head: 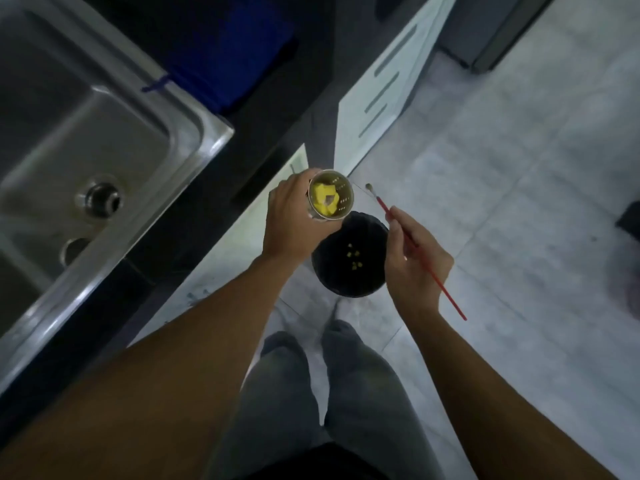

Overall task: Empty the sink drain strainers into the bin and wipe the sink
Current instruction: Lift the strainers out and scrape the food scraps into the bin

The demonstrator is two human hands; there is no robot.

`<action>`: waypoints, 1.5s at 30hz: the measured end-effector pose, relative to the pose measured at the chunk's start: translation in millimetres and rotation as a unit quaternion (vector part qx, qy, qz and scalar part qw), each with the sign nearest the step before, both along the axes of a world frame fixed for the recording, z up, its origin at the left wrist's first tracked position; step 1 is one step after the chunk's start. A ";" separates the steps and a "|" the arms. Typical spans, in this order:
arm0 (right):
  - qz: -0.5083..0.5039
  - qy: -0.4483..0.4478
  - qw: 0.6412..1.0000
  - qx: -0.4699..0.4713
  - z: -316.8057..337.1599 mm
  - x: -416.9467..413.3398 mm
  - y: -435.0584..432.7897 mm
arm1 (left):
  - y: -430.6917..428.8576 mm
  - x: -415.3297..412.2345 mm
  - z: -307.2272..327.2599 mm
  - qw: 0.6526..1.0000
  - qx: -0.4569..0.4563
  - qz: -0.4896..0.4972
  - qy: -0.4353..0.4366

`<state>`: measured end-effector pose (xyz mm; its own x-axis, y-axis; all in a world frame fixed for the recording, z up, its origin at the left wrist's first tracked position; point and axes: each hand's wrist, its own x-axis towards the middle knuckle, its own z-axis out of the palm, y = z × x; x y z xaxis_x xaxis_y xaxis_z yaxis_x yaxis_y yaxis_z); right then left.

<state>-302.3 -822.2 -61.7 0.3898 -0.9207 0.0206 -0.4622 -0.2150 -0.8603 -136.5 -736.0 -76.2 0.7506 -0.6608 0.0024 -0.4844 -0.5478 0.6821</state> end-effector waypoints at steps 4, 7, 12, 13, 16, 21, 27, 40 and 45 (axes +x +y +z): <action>-0.041 -0.027 0.998 0.049 -16.9 -15.1 6.5 | -9.8 -14.6 -48.0 0.995 0.071 -0.057 0.031; -0.026 -0.047 0.993 0.107 -32.7 -27.6 13.2 | -18.3 -26.0 -80.8 0.989 0.100 -0.093 0.060; 0.003 -0.046 0.978 0.205 -68.3 -46.2 11.5 | -30.5 -38.8 -121.9 0.979 0.124 -0.143 0.078; 0.009 -0.041 0.975 0.216 -75.2 -47.1 8.8 | -32.5 -39.1 -128.5 0.976 0.132 -0.152 0.081; 0.016 -0.043 0.964 0.261 -94.8 -45.2 -1.2 | -35.4 -36.6 -147.8 0.968 0.155 -0.174 0.092; 0.020 -0.059 0.963 0.262 -122.4 -41.1 -12.6 | -40.2 -28.6 -171.6 0.961 0.183 -0.188 0.092; 0.005 -0.046 0.959 0.279 -157.0 -38.2 -11.6 | -43.9 -23.0 -196.5 0.957 0.194 -0.202 0.078; 0.009 -0.032 0.959 0.280 -190.4 -50.5 -2.6 | -40.6 -39.4 -223.3 0.949 0.198 -0.232 0.080; -0.028 -0.021 0.956 0.292 -200.1 -53.7 -6.9 | -39.7 -39.8 -231.9 0.949 0.223 -0.206 0.089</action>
<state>-356.0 -829.1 -261.7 0.3492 -0.7998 -0.4883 -0.4220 0.3310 -0.8440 -176.3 -775.7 -308.1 0.3909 -0.8036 -0.4488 -0.6183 -0.5905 0.5187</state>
